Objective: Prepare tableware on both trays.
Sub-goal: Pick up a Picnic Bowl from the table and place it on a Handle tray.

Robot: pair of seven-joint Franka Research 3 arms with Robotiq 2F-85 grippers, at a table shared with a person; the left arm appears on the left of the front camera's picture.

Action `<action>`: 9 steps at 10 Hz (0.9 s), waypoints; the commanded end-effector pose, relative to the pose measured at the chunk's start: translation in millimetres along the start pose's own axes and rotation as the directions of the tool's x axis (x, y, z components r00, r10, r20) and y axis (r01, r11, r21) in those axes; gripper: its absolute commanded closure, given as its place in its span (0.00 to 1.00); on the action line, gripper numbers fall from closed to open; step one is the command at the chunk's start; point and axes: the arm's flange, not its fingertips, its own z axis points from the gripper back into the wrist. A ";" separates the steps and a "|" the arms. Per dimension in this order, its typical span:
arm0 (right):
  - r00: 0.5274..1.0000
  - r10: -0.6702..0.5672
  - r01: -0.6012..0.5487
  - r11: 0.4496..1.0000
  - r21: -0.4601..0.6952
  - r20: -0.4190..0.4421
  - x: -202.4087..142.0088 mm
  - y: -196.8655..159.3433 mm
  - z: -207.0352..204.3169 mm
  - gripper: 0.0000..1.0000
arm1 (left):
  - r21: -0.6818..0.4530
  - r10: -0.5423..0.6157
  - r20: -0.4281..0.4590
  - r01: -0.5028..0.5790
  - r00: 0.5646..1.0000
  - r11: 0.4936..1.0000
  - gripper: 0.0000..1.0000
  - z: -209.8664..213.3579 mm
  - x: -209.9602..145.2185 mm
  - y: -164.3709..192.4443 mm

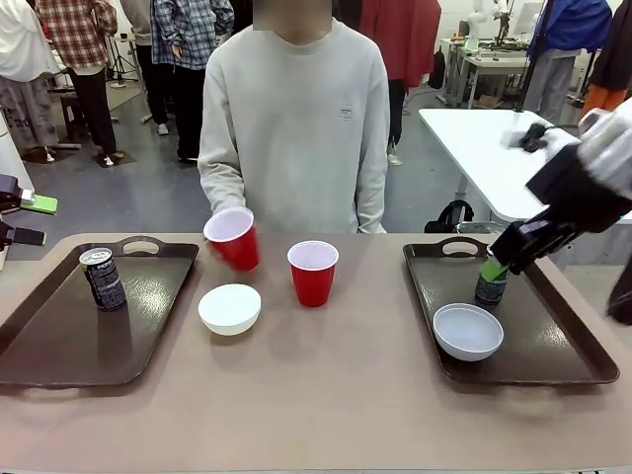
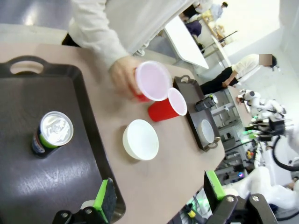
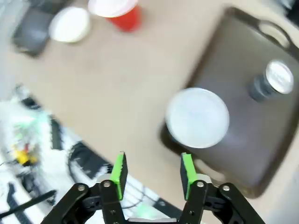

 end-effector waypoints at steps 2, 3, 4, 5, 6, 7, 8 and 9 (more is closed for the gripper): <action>0.979 0.077 -0.152 0.891 0.427 0.188 -101.2 14.1 6.3 0.00 | -0.008 0.008 0.012 -0.008 1.000 1.000 0.00 -2.0 0.8 -1.4; 0.964 0.012 -0.138 0.878 0.459 0.267 -114.2 17.5 8.9 0.00 | -0.008 0.008 0.012 -0.008 1.000 1.000 0.00 -2.0 0.8 -1.4; 0.954 -0.078 -0.078 0.869 0.489 0.291 -126.4 15.7 6.6 0.00 | -0.008 0.008 0.012 -0.008 1.000 1.000 0.00 -2.0 0.8 -1.4; 0.950 -0.153 -0.009 0.857 0.515 0.272 -131.5 13.0 2.0 0.00 | -0.008 0.008 0.012 -0.008 1.000 1.000 0.00 -2.0 0.8 -1.4; 0.928 -0.263 0.084 0.836 0.542 0.262 -134.1 4.3 -5.8 0.00 | -0.008 0.008 0.012 -0.008 1.000 1.000 0.00 -2.0 0.8 -1.4; 0.912 -0.372 0.200 0.774 0.601 0.175 -132.4 -12.8 -20.2 0.00 | -0.008 0.008 0.012 -0.008 1.000 1.000 0.00 -2.0 0.8 -1.4; 0.921 -0.389 0.306 0.710 0.634 -0.009 -129.3 -26.7 -39.3 0.00 | -0.008 0.008 0.012 -0.008 1.000 1.000 0.00 -2.0 0.8 -1.4; 0.925 -0.354 0.357 0.678 0.643 -0.140 -129.2 -33.6 -52.6 0.00 | -0.008 0.008 0.012 -0.008 1.000 1.000 0.00 -2.0 0.8 -1.4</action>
